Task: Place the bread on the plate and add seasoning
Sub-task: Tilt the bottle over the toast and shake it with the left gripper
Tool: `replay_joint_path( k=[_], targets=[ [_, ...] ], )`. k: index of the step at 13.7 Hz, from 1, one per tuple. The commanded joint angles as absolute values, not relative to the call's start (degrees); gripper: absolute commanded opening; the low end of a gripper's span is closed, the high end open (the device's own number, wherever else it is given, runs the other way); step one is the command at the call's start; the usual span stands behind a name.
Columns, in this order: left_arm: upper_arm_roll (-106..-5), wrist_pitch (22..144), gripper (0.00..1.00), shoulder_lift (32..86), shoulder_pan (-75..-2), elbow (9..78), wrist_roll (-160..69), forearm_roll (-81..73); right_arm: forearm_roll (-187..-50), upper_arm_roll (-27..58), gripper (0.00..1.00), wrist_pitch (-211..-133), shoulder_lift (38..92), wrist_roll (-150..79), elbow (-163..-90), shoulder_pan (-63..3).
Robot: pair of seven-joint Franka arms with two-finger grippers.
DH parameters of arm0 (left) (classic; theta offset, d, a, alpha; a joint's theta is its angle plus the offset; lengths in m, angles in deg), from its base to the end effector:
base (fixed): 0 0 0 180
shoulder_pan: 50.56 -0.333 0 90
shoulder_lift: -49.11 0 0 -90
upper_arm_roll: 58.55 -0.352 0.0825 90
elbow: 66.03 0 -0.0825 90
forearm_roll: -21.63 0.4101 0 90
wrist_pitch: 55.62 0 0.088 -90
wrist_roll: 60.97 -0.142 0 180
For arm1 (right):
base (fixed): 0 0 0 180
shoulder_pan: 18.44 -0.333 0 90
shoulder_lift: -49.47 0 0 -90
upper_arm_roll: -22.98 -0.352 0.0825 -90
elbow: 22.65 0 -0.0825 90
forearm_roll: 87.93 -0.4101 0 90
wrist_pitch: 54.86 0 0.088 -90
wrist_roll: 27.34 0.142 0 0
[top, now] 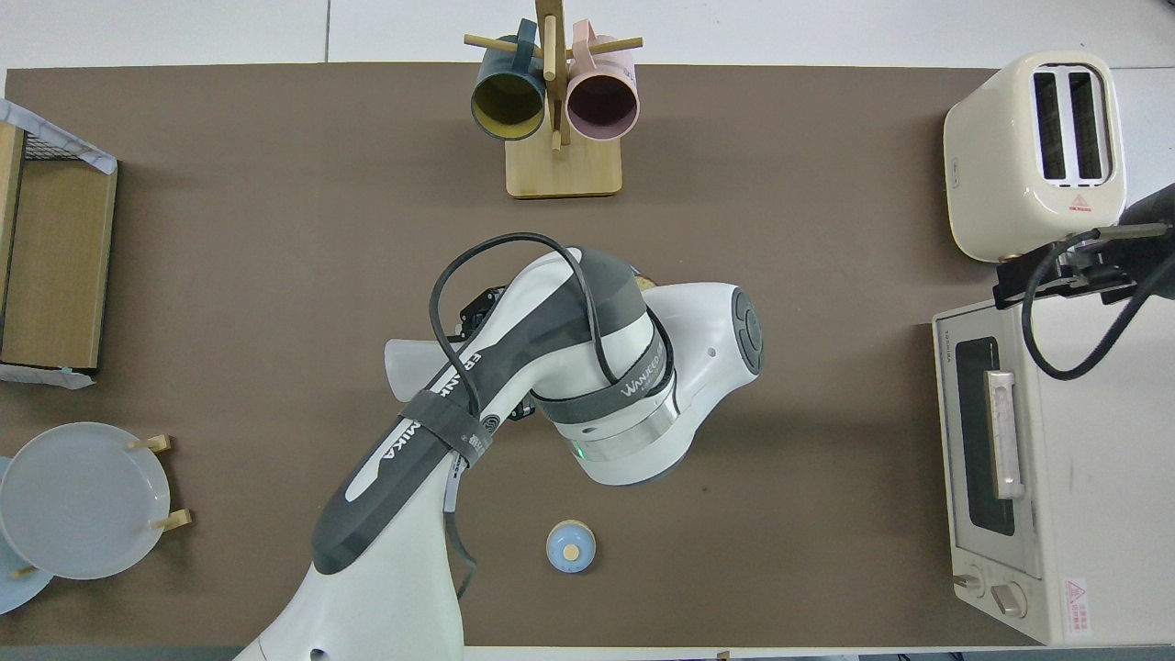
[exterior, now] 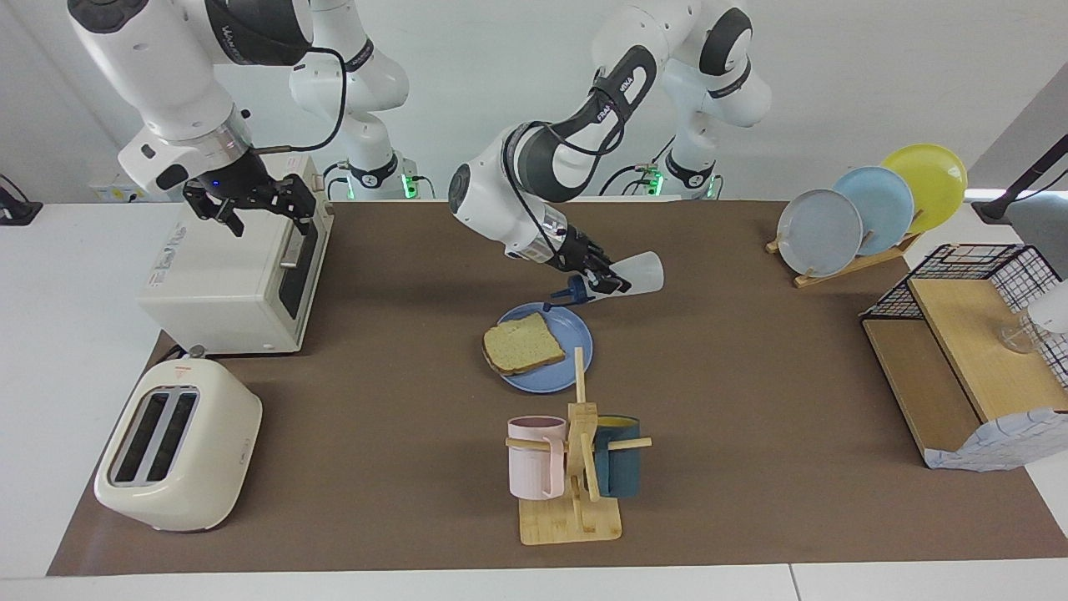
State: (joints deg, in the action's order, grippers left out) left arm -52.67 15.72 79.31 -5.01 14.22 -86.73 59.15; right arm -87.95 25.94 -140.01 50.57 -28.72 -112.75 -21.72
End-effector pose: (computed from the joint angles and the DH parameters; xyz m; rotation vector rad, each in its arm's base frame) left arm 0.4924 -0.4390 0.3919 -1.8046 1.4620 0.6291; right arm 0.5735 0.0035 0.6068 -3.1365 -0.0465 0.1657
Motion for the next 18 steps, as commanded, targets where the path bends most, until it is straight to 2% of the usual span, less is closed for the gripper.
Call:
replay_joint_path(
  k=[1, 2, 3, 4, 7, 9, 13, 18],
  targets=[
    [-53.4, 12.0, 0.00, 81.0, -2.9, 11.8, -87.0, 62.0, -87.0, 25.3, 1.00, -139.8, 49.6, -30.9, -113.4, -20.9],
    [-53.7, 9.9, 0.00, 84.7, -1.6, 10.4, -87.0, 64.2, -87.0, 25.4, 1.00, -139.9, 49.7, -30.9, -113.4, -20.7],
    [-53.7, 7.2, 0.00, 89.1, -0.8, 5.2, -87.0, 65.1, -87.1, 25.5, 1.00, -139.9, 49.7, -30.9, -113.3, -20.5],
    [-53.7, 5.5, 0.00, 90.4, -0.7, 2.6, -87.0, 65.6, -87.1, 25.5, 1.00, -140.0, 49.8, -30.9, -113.2, -19.8],
    [-53.4, 4.4, 0.00, 90.6, 2.8, 5.2, -87.2, 76.0, -87.4, 25.5, 1.00, -140.0, 49.8, -30.9, -113.2, -18.1],
    [-53.3, 5.7, 0.00, 92.9, 4.3, 5.8, -88.1, 80.8, -87.4, 25.5, 1.00, -139.9, 49.8, -31.0, -113.2, -18.1],
    [-53.4, 10.1, 0.00, 93.9, 7.7, 8.3, -88.3, 84.5, -87.4, 25.5, 1.00, -140.2, 49.6, -30.4, -113.3, -18.3],
    [-53.6, 14.9, 0.00, 93.5, 6.7, 12.7, -89.1, 89.8, -87.5, 25.4, 1.00, -142.0, 49.6, -30.6, -113.8, -18.3]
  ],
)
